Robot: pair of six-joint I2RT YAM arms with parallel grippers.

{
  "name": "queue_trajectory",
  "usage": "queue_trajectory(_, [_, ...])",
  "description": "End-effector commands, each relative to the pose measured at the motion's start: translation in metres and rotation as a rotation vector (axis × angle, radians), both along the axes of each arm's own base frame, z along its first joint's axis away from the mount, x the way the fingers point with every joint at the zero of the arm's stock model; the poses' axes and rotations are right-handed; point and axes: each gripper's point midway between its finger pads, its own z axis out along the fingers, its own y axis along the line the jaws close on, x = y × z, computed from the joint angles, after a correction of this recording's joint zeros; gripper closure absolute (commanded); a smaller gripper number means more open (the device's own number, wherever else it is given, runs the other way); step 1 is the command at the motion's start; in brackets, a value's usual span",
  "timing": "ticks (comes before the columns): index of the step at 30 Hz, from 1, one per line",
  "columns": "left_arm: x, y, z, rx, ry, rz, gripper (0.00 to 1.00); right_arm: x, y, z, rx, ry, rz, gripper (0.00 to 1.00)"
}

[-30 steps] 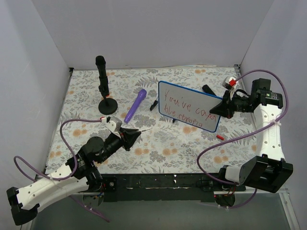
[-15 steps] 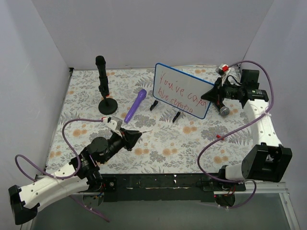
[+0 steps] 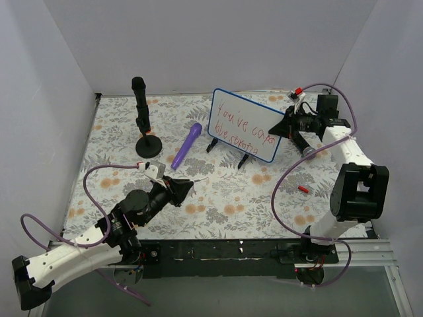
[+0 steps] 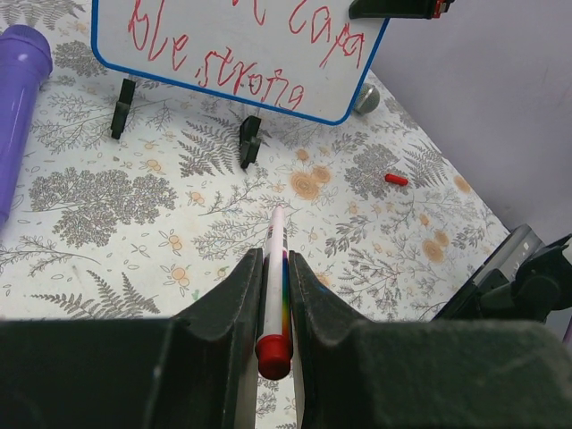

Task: Write a sentence on the whiteboard
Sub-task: Place the whiteboard on the whiteboard stand.

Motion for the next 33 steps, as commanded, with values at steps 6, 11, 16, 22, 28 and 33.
queue_trajectory(6, [0.004, 0.004, -0.008, 0.012, 0.01, 0.033, 1.0, 0.009, 0.017, -0.012, 0.069, -0.01, 0.067, 0.99])
queue_trajectory(11, [0.005, 0.004, -0.008, 0.014, 0.008, 0.034, 1.0, 0.013, 0.017, -0.026, 0.072, 0.03, 0.062, 0.99])
queue_trajectory(16, [0.006, 0.001, -0.009, 0.018, 0.013, 0.026, 1.0, 0.01, 0.018, -0.04, 0.075, 0.055, 0.081, 0.97])
queue_trajectory(22, [0.006, -0.001, -0.012, 0.028, 0.021, 0.016, 1.0, 0.008, 0.012, -0.055, 0.065, 0.073, 0.092, 0.85])
queue_trajectory(28, [0.006, -0.001, -0.015, 0.024, 0.031, 0.016, 1.0, 0.002, 0.007, -0.065, 0.057, 0.091, 0.089, 0.72])
queue_trajectory(33, [0.005, -0.003, -0.009, -0.011, 0.02, 0.008, 1.0, 0.001, 0.0, -0.066, 0.054, 0.091, 0.067, 0.61])
